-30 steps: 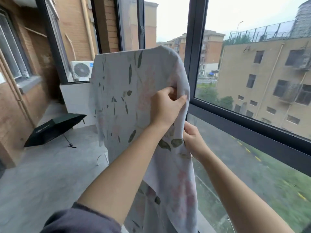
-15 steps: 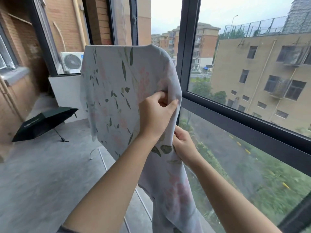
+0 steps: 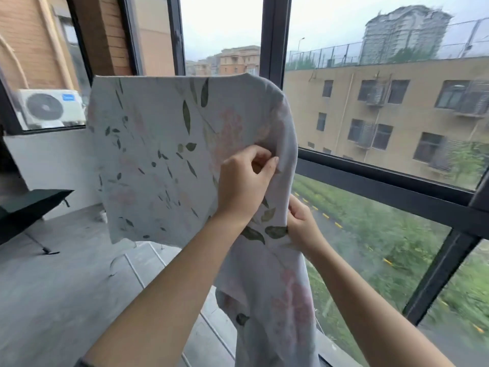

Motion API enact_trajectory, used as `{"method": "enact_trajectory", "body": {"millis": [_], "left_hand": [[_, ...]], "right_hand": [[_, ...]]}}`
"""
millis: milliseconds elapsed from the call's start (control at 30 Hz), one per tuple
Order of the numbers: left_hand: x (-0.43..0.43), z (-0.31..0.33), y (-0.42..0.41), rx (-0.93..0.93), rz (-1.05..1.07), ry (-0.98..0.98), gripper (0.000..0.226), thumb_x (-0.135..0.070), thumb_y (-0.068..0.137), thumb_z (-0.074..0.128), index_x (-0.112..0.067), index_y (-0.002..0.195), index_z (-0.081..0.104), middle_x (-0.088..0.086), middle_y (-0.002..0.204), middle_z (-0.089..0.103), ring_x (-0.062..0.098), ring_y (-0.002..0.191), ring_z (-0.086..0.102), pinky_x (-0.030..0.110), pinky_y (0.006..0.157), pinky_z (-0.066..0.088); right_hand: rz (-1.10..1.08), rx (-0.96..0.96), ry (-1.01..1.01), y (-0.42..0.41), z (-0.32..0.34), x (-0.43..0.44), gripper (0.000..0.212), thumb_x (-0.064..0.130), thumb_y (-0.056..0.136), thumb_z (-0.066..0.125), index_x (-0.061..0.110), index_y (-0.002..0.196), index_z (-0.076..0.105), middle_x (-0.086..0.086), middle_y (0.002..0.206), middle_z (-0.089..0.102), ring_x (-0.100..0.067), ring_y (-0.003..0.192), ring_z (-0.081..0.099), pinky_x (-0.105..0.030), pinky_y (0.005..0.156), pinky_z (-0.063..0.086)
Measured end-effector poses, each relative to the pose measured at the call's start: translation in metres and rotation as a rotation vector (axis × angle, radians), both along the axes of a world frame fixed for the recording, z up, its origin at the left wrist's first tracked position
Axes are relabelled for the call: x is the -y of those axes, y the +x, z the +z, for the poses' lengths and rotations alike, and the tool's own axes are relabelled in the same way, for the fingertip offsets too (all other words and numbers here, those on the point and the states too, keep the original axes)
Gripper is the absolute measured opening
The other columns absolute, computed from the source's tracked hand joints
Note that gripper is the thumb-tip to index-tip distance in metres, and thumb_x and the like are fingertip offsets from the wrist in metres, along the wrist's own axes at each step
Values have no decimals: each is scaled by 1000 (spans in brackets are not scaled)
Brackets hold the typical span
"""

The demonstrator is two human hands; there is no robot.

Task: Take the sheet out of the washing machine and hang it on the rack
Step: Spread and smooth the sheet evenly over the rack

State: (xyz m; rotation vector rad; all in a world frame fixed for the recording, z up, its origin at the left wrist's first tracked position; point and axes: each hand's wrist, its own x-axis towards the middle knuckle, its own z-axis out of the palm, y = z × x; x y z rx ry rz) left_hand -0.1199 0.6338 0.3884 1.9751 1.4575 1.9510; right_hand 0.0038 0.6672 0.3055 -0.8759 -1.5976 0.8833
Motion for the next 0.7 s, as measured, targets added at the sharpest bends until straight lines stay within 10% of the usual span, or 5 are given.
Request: {"method": "enact_trajectory", "body": {"millis": [100, 200, 267, 533, 700], "left_hand": [[8, -4, -32, -106, 86, 26, 29, -24, 80, 69, -17, 107, 59, 0, 111, 56, 13, 101, 54, 23, 81, 47], [3, -4, -53, -110, -108, -436, 61, -31, 81, 67, -18, 133, 38, 4, 130, 49, 21, 117, 48, 36, 96, 44], [5, -1, -60, -146, -259, -619, 37, -29, 85, 63, -17, 118, 49, 5, 113, 60, 24, 103, 57, 32, 83, 47], [15, 37, -54, -307, -536, -379, 26, -32, 80, 70, -9, 91, 63, -2, 83, 65, 14, 78, 59, 29, 75, 48], [16, 51, -48, -337, -980, -483, 14, -12, 94, 52, -13, 100, 65, -5, 88, 68, 5, 83, 64, 21, 79, 51]], "right_hand": [[-280, -23, 9, -4, -2, 19, 32, 11, 88, 53, 20, 118, 60, 5, 113, 65, -9, 101, 60, -35, 83, 53], [-582, 38, 129, -11, -1, 48, 41, 9, 88, 55, 18, 127, 51, 7, 124, 49, -8, 113, 49, -35, 95, 47], [-683, 126, 198, -18, 2, 70, 39, 7, 87, 56, 19, 124, 52, 7, 118, 47, -8, 110, 48, -23, 93, 43], [-419, 140, 83, -31, 26, 106, 8, 26, 90, 58, 26, 98, 60, 2, 85, 66, -12, 77, 62, -30, 73, 52], [-323, 122, 42, -35, 48, 106, 51, 60, 73, 60, 25, 109, 58, 4, 99, 68, -9, 90, 64, -29, 81, 51]]}}
